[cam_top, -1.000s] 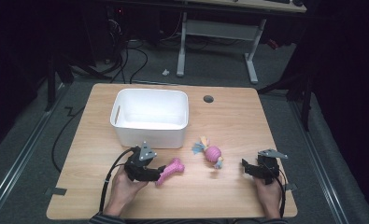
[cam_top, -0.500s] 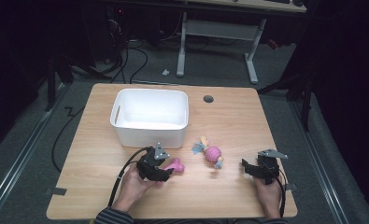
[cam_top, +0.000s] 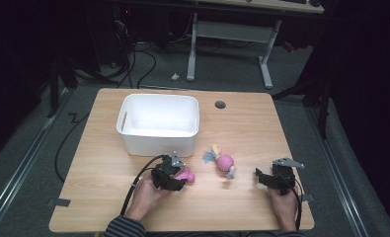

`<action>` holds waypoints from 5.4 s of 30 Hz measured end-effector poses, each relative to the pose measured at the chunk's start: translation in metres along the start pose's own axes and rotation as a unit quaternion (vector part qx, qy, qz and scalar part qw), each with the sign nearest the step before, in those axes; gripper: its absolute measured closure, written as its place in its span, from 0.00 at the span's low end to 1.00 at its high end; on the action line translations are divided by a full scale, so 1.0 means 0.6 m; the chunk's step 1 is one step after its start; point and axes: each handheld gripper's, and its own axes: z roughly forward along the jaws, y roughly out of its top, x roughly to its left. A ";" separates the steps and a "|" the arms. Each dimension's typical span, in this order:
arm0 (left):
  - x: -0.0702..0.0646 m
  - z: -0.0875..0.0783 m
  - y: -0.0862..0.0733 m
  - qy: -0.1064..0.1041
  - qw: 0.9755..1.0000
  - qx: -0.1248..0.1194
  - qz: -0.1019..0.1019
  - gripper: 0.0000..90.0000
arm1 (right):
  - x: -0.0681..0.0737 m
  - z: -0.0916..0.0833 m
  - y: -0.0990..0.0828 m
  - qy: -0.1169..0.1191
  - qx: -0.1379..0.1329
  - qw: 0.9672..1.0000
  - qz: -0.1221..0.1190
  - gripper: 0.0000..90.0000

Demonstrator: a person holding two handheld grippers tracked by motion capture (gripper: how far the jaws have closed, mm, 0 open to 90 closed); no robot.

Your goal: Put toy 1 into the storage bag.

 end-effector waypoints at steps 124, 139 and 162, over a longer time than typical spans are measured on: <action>0.157 -0.280 0.136 0.075 0.986 -0.140 -0.046 0.65 | 0.000 0.000 0.000 0.002 0.000 1.000 -0.002 0.29; 0.182 -0.241 0.152 0.072 0.987 -0.131 -0.063 0.64 | 0.000 0.000 0.000 0.001 0.000 1.000 -0.002 0.29; 0.206 -0.191 0.153 0.111 0.986 -0.103 -0.074 0.64 | 0.000 0.000 0.000 0.002 0.000 1.000 -0.003 0.29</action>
